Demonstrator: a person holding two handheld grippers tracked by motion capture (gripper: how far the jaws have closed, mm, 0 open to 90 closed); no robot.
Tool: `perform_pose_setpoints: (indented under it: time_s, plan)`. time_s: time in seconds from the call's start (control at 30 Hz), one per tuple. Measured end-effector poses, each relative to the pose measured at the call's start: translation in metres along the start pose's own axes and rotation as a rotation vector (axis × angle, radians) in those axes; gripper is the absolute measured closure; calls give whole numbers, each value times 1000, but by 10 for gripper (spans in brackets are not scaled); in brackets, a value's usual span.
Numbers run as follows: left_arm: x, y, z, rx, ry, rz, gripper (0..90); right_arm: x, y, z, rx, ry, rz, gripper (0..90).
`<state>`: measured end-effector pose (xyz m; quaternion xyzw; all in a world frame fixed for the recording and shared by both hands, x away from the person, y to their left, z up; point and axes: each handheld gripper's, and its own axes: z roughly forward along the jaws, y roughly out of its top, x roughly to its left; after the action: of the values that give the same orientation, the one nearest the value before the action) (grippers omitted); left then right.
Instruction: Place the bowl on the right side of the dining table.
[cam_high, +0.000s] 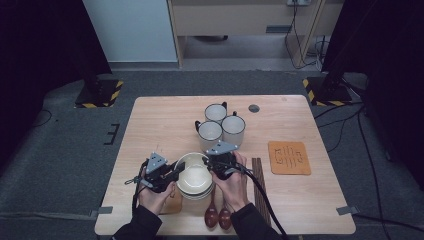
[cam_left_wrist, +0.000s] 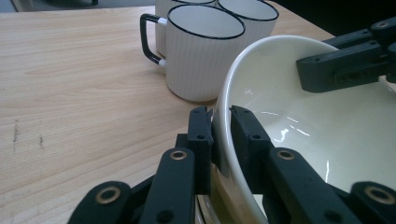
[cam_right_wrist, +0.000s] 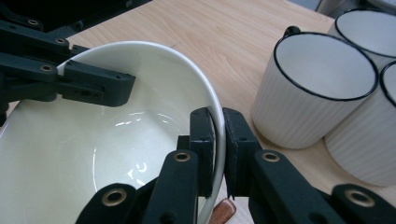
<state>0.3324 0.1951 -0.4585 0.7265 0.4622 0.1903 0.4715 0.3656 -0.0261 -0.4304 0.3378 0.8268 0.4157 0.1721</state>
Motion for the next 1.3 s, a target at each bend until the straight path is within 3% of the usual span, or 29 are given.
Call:
perform_pose_setpoints:
  time_s: [0.13, 0.27, 0.47, 0.7, 0.8, 1.0, 1.3]
  plan:
    - [-1, 2, 3, 25, 20, -7, 820, 4, 2, -2, 4, -27, -25, 836]
    - [-2, 4, -1, 14, 29, -10, 822, 4, 2, -2, -14, -19, -26, 834]
    - [-3, 5, -5, -5, 24, -13, 819, 2, 4, -5, -21, 11, 20, 821]
    - [-6, 9, -10, -31, 13, 9, 820, -1, 2, 0, 23, 31, 52, 771]
    - [-10, 11, -13, -43, 27, 43, 819, -1, 1, 2, 42, 51, 76, 750]
    - [-14, 12, -16, -68, 47, 73, 813, 0, 1, 4, 74, 54, 92, 807]
    - [-18, 12, -19, -81, 54, 90, 809, 1, 3, 0, 60, 40, 117, 830]
